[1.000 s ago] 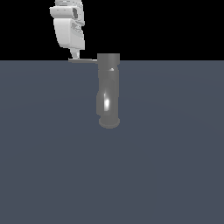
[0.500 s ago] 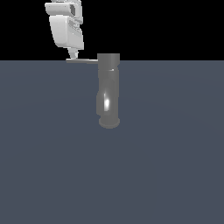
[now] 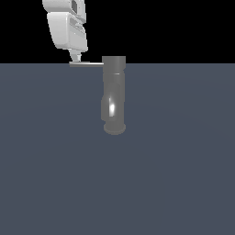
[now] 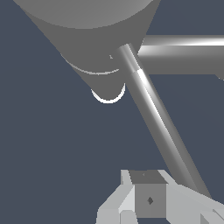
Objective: Turn on the faucet by rotating a designated handle.
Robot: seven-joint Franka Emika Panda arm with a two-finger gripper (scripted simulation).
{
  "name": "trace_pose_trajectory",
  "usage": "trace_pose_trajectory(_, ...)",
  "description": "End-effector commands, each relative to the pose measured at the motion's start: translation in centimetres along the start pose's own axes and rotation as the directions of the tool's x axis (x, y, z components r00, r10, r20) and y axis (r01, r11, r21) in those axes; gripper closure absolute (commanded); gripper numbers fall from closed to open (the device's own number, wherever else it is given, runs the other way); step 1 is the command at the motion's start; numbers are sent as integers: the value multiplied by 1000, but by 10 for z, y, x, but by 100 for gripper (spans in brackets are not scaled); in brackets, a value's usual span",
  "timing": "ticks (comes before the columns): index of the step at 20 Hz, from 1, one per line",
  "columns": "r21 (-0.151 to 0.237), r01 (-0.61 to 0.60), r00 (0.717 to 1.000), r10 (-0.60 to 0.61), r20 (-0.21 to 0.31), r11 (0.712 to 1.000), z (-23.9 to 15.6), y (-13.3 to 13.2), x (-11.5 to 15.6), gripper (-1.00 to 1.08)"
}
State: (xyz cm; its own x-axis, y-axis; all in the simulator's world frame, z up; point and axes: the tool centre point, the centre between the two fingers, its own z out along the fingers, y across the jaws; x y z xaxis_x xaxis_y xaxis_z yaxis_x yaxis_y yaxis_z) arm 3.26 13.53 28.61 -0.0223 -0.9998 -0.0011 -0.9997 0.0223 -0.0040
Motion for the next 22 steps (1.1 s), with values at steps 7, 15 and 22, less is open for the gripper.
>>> trace_pose_trajectory(7,-4,2,1000,-2,-1,1000,0,28,1,108)
trace_pose_trajectory(15,-1,0,1000,0,-1,1000,0,38,18,108)
trace_pose_trajectory(22,-2,0,1000,0,-1,1000,0,56,37,108)
